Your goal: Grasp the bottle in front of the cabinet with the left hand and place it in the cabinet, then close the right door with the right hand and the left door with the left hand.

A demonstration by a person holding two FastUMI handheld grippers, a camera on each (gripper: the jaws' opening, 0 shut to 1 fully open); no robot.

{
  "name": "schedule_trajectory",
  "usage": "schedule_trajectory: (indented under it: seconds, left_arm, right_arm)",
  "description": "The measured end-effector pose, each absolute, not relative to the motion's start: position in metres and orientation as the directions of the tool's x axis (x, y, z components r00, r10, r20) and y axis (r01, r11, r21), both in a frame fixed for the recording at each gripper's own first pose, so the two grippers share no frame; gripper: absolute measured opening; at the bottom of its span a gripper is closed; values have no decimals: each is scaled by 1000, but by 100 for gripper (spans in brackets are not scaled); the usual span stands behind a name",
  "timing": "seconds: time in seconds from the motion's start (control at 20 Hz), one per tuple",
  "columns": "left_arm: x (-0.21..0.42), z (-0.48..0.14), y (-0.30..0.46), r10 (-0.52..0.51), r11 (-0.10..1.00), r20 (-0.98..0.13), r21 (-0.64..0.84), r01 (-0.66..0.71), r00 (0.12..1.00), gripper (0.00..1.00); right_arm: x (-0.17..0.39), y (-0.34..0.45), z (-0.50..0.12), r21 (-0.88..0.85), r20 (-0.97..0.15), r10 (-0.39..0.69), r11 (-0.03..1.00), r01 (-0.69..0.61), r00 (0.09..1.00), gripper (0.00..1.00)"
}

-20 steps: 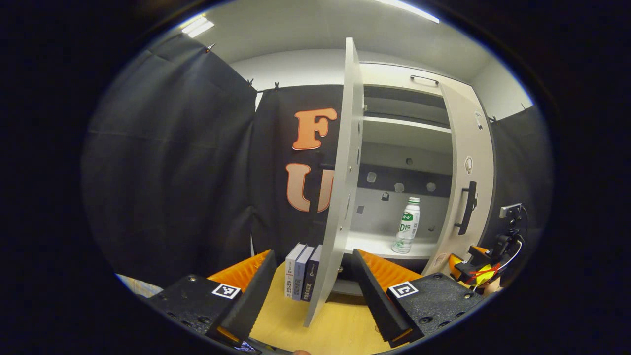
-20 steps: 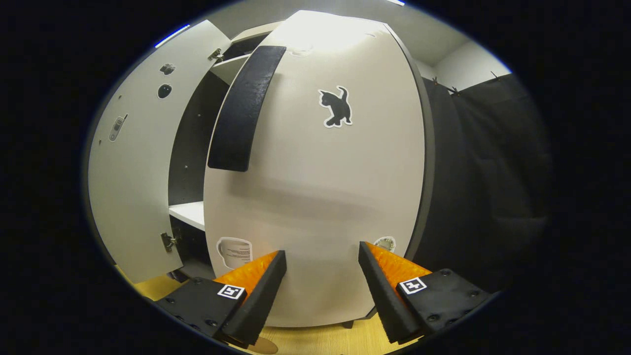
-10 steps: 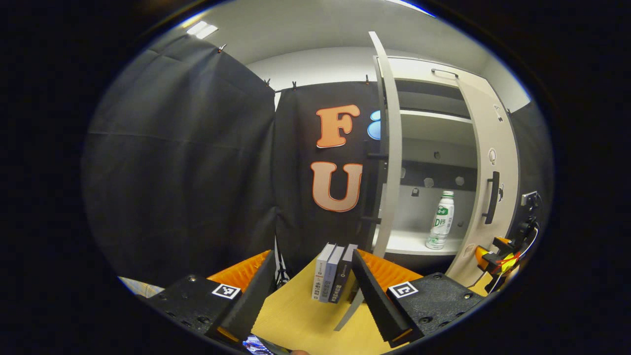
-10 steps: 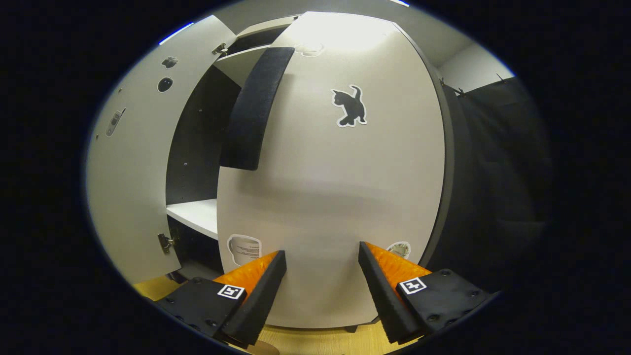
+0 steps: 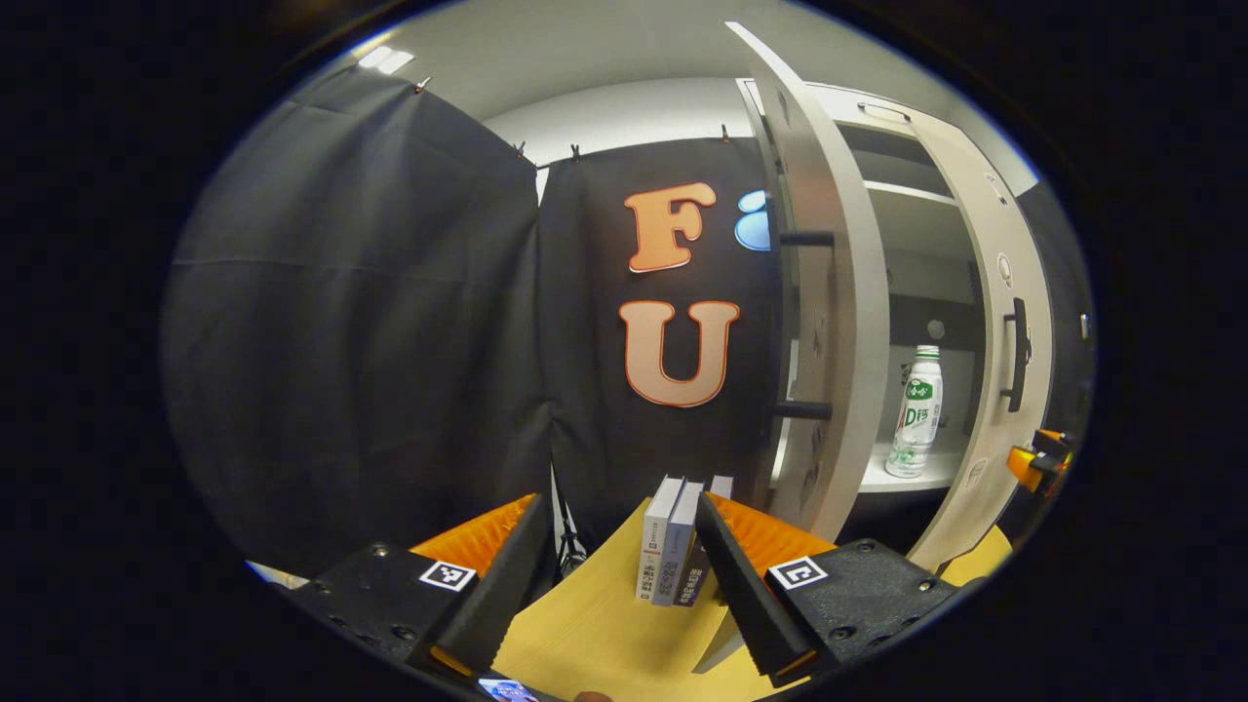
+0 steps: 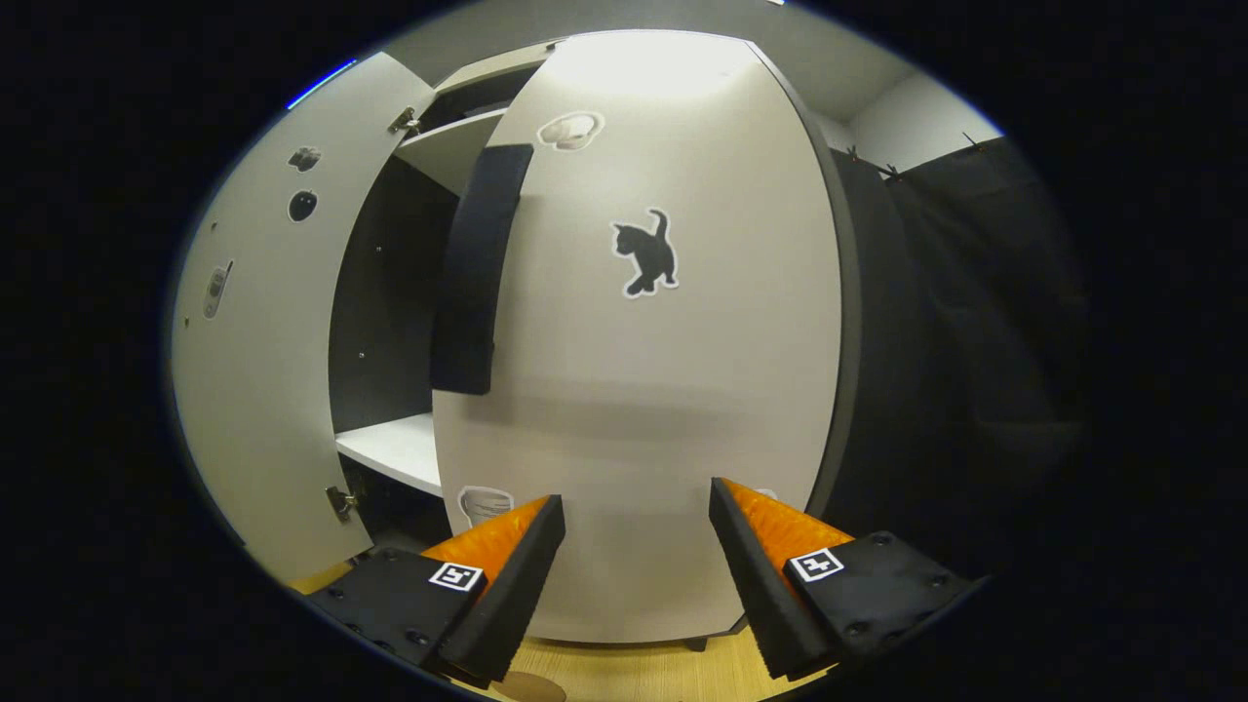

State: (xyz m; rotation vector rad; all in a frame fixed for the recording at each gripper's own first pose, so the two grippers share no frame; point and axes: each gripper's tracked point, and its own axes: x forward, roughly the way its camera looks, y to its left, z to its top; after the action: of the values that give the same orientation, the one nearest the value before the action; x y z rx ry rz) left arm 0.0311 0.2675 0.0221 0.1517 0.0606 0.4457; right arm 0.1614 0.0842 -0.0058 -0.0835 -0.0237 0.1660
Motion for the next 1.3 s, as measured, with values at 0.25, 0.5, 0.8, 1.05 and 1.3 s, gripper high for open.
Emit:
schedule_trajectory:
  seconds: [0.25, 0.5, 0.8, 1.05, 1.3]
  left_arm:
    - [45, -5, 269, 401, 913, -89, 118, -390, 912, 95]
    - [56, -19, 269, 402, 913, -101, 128, -388, 910, 95]
    - [55, -19, 261, 390, 916, -95, 146, -375, 916, 94]
    - [59, -24, 242, 359, 929, -118, 138, -343, 926, 94]
    - [69, -33, 205, 289, 953, -139, 136, -271, 947, 94]
  right_arm:
    - [139, 59, 20, -63, 59, 129, 990, -125, 990, 89]
    - [121, 47, 35, -72, 67, 121, 991, -116, 990, 98]
    - [109, 40, 44, 5, 40, 123, 992, -124, 992, 98]
    - [97, 40, 58, 15, 80, 138, 990, -139, 987, 98]
    - [83, 32, 67, -36, 117, 130, 991, -127, 985, 98]
